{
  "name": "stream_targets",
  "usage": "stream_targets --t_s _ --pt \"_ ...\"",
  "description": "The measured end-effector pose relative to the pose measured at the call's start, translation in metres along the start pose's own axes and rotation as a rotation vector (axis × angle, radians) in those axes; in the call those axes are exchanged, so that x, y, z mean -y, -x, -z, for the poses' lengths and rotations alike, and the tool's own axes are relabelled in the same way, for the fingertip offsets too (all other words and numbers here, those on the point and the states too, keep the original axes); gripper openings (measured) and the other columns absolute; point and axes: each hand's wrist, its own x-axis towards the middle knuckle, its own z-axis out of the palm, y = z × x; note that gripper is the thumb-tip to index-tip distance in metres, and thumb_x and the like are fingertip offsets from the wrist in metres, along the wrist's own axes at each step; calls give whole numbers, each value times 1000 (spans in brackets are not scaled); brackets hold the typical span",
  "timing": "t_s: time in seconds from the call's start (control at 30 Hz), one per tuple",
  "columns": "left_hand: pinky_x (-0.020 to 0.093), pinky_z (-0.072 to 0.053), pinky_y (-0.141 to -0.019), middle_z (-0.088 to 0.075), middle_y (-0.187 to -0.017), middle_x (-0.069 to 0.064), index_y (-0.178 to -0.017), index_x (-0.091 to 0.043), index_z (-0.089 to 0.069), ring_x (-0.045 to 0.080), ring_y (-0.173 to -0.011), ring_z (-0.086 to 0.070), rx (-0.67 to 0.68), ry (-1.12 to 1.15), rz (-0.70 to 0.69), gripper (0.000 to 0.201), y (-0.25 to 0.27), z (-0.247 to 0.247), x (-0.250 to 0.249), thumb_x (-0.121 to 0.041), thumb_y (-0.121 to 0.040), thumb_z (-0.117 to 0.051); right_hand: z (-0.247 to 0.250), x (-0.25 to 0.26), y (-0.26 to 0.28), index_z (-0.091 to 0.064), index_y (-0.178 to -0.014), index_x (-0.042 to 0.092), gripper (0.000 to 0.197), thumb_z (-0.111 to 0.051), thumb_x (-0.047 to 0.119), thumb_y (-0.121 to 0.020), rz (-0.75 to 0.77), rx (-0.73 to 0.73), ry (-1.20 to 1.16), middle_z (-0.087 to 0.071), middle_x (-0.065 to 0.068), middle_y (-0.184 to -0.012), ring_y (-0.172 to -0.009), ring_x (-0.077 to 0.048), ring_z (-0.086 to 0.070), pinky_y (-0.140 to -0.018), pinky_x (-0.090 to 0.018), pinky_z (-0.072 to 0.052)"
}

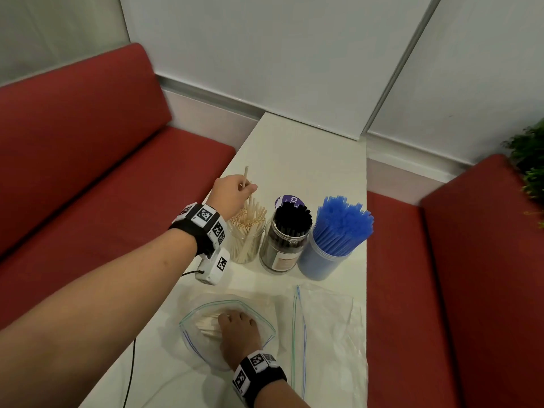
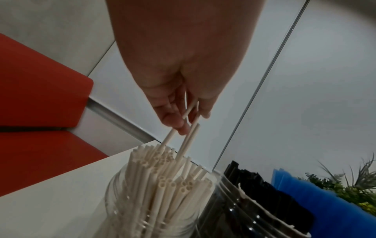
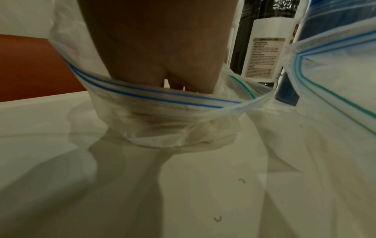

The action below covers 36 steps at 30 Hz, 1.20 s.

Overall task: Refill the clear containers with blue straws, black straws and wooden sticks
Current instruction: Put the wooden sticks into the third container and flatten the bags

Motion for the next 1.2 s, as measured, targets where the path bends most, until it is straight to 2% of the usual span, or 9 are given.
stream_targets --t_s 0.13,0.37,0.5,0.67,0.73,0.8,0.93,1.07,1.2 --pt "41 -58 -73 -69 -81 15 -87 2 -63 30 -69 -69 200 -90 70 46 6 -2 6 -42 -98 -53 4 0 1 -43 -140 7 44 -48 2 -96 10 23 6 -45 -20 -146 -134 -40 -43 -110 -51 -36" --pt "24 -50 -47 -66 -64 6 -80 -7 -65 6 -37 -56 -12 192 44 41 3 2 3 -38 -101 -47 8 -3 0 -46 -136 5 41 -48 -1 -95 17 36 -44 -48 -21 -141 -131 -39 -46 -107 -51 -39" --pt "29 -56 -64 -67 -88 7 -107 -11 -63 19 -60 -65 191 46 145 29 8 -5 8 -37 -94 -62 8 -1 0 -41 -142 4 47 -44 -3 -95 4 34 -36 -46 -21 -145 -133 -40 -45 -108 -53 -37" --pt "32 -45 -89 -64 -109 0 -119 -15 -63 15 -95 -58 -171 -73 -267 30 6 -5 2 -35 -97 -56 7 1 2 -35 -146 6 45 -35 8 -101 -20 -5 -20 -48 -18 -142 -130 -38 -46 -108 -52 -35" --pt "36 -35 -108 -55 -134 8 -132 -9 -55 24 -125 -50 40 -196 -333 38 7 -10 4 -31 -102 -45 7 2 3 -35 -146 8 44 -34 14 -102 -37 -1 -42 -50 -17 -141 -129 -37 -47 -109 -51 -32" --pt "47 -17 -118 -25 -159 10 -149 -7 -33 30 -148 -18 364 -420 -245 58 12 -17 13 -44 -104 -34 8 2 5 -40 -141 10 42 -39 20 -101 -36 5 -87 -52 -16 -139 -129 -36 -48 -110 -49 -32" --pt "58 4 -117 16 -163 -1 -157 -21 3 25 -148 19 583 -640 -175 80 27 -22 35 -66 -96 -24 7 5 6 -46 -137 8 39 -48 17 -99 -60 34 -60 -55 -17 -138 -126 -39 -53 -108 -50 -36" --pt "57 2 -118 -2 -164 1 -156 -31 -10 28 -151 8 347 -352 -223 69 32 -7 26 -60 -98 -33 13 8 5 -54 -130 2 32 -37 6 -102 -78 50 -35 -61 -21 -133 -122 -40 -59 -103 -51 -44" --pt "34 -34 -112 -58 -133 0 -131 -17 -59 17 -130 -48 -118 25 -387 35 50 10 17 -33 -103 -45 22 11 4 -55 -131 9 34 -38 16 -102 -108 105 -85 -60 -16 -136 -125 -37 -57 -106 -49 -42"
